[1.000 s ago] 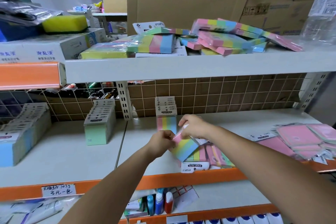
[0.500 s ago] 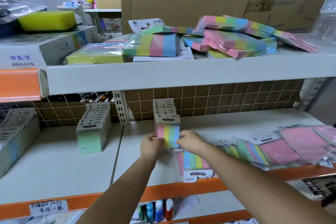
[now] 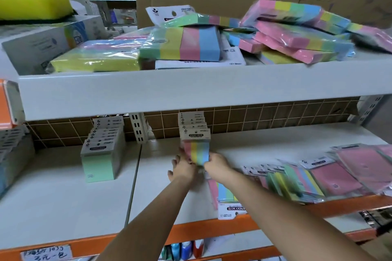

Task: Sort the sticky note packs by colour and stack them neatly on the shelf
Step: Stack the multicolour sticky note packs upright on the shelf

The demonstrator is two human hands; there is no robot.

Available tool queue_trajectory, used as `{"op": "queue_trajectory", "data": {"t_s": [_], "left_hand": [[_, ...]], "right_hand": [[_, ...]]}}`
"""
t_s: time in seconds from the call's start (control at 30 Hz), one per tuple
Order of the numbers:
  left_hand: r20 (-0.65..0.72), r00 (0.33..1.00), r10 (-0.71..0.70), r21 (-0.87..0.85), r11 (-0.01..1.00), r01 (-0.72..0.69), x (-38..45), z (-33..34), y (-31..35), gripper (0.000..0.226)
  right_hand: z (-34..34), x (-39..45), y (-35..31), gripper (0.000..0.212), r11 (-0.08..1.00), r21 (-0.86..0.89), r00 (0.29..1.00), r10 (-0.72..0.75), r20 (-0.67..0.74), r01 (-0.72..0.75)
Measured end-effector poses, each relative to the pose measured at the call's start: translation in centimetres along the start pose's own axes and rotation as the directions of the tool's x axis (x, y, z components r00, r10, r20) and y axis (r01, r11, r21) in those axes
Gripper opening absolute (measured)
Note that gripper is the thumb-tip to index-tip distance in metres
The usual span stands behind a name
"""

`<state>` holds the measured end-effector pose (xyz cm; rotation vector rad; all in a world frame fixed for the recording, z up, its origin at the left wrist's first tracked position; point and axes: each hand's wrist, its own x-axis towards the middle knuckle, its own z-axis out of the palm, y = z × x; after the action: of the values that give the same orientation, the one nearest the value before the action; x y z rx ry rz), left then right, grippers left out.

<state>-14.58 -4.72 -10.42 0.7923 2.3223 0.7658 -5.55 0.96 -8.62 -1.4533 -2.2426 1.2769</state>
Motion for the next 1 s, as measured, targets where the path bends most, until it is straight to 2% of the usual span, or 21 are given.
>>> {"op": "queue_trajectory", "data": {"t_s": [0.13,0.27,0.4,0.53,0.63,0.7,0.83,0.9,1.0], "left_hand": [[-0.05,0.996,0.076,-0.009,0.997,-0.076,-0.1,0.0,-0.3,0.069],[-0.121,0.985,0.123,0.184,0.978,-0.1,-0.3,0.3,-1.5,0.079],[-0.146,0.985,0.096,0.176,0.982,-0.07,-0.3,0.5,-1.6,0.078],[-0.131,0.986,0.1,0.192,0.979,-0.073,-0.3,0.4,-1.6,0.08],[-0.119,0.99,0.077,0.142,0.988,-0.06,-0.6,0.0,-1.5,0.077],[-0.145,0.988,0.056,0.109,0.993,-0.04,-1.2,-0.4,-1.3,0.072],[-0.235,0.971,0.051,0.146,0.989,-0.016,-3.3,-0.9,0.0,0.039],[-0.184,0.981,0.06,0.141,0.989,-0.034,-4.4,-0.7,0.8,0.029],[-0.027,0.999,0.036,0.061,0.998,-0.034,-6.0,0.4,1.9,0.02]], "right_hand": [[0.2,0.5,0.1,0.032,0.999,0.03,1.0,0.021,-0.017,-0.02],[0.2,0.5,-0.2,0.039,0.999,-0.025,1.0,0.023,-0.019,-0.024],[-0.1,0.8,-0.4,0.038,0.998,-0.053,0.999,0.042,0.003,-0.042],[-0.1,1.0,-0.1,0.037,0.998,0.028,0.998,0.062,0.014,-0.062],[-1.1,0.5,-0.1,0.025,0.998,0.02,0.999,0.053,0.009,-0.054],[-2.2,0.0,-0.3,0.023,0.999,0.026,1.0,0.027,0.015,-0.028],[-5.3,-0.7,0.0,0.024,1.0,-0.023,1.0,-0.014,-0.015,0.013],[-6.7,-1.3,0.4,0.025,1.0,-0.01,1.0,-0.011,0.01,0.011],[-8.3,-2.9,1.6,0.025,0.994,-0.101,0.997,0.046,0.063,-0.04]]}}
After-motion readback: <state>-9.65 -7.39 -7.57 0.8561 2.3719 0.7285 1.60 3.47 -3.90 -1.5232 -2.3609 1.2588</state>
